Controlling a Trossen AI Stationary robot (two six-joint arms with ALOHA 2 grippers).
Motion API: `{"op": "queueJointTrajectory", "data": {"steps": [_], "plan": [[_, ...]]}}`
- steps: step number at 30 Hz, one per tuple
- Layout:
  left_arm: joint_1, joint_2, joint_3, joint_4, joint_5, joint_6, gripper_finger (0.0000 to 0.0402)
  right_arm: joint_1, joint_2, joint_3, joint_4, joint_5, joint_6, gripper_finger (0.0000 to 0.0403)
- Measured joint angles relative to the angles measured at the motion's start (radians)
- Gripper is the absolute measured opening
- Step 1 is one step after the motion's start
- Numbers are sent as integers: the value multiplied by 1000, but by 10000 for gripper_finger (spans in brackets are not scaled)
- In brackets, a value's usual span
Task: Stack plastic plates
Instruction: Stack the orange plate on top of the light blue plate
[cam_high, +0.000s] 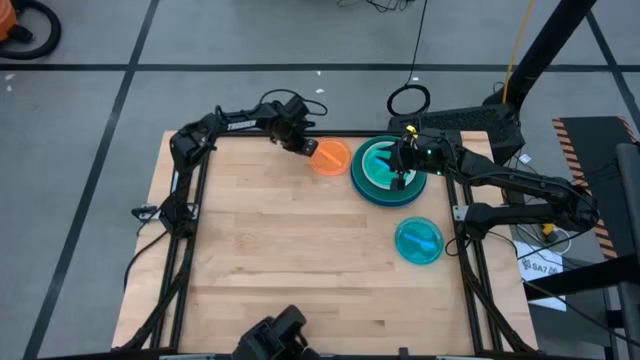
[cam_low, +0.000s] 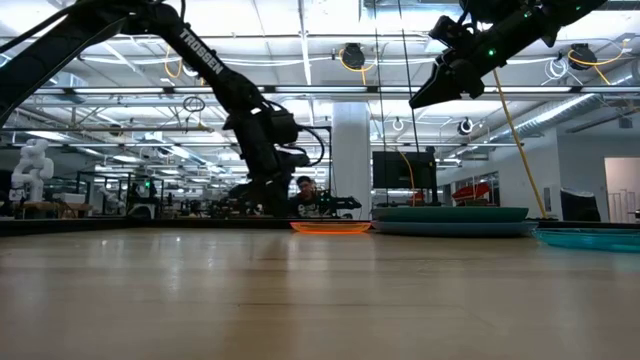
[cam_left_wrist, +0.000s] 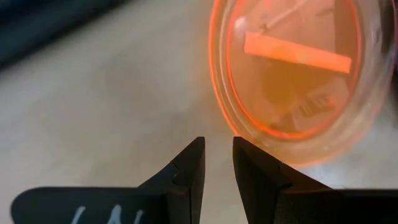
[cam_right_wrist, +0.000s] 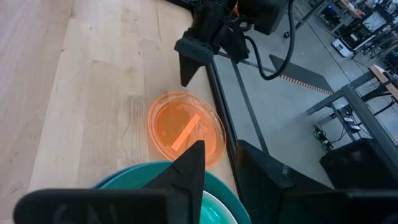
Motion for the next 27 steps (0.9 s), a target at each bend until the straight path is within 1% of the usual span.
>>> {"op": "queueJointTrajectory", "data": {"steps": [2, 3, 6, 8, 10, 13, 15, 17, 19, 25, 27], "plan": [[5, 0, 0, -16, 29, 0, 89, 0, 0, 0, 0, 0, 0, 84], [5, 0, 0, -21, 20, 0, 89, 0, 0, 0, 0, 0, 0, 84], [6, 0, 0, -46, -102, -30, 88, 0, 0, 0, -1, 0, 0, 84], [9, 0, 0, -51, -126, -19, 87, 0, 0, 0, -4, 0, 0, 84], [10, 0, 0, -51, -124, 0, 70, 0, 0, 0, -9, 0, 0, 84], [10, -1, 0, -50, -101, -14, 19, 0, 0, 0, -10, 0, 0, 84], [13, -1, 0, -55, -50, -33, 10, 0, 0, 0, -11, 0, 0, 84], [15, -1, 0, -75, -31, -15, 21, 0, 0, 0, -11, 0, 0, 84], [16, -1, 0, -90, -32, 5, 43, 0, 0, 0, -10, 0, 0, 84], [15, -1, 0, -91, -31, 18, 134, 0, 0, 0, -9, -1, 5, 84], [15, -1, 0, -72, -30, 2, 162, 0, 0, 0, -7, -1, 7, 84]]}}
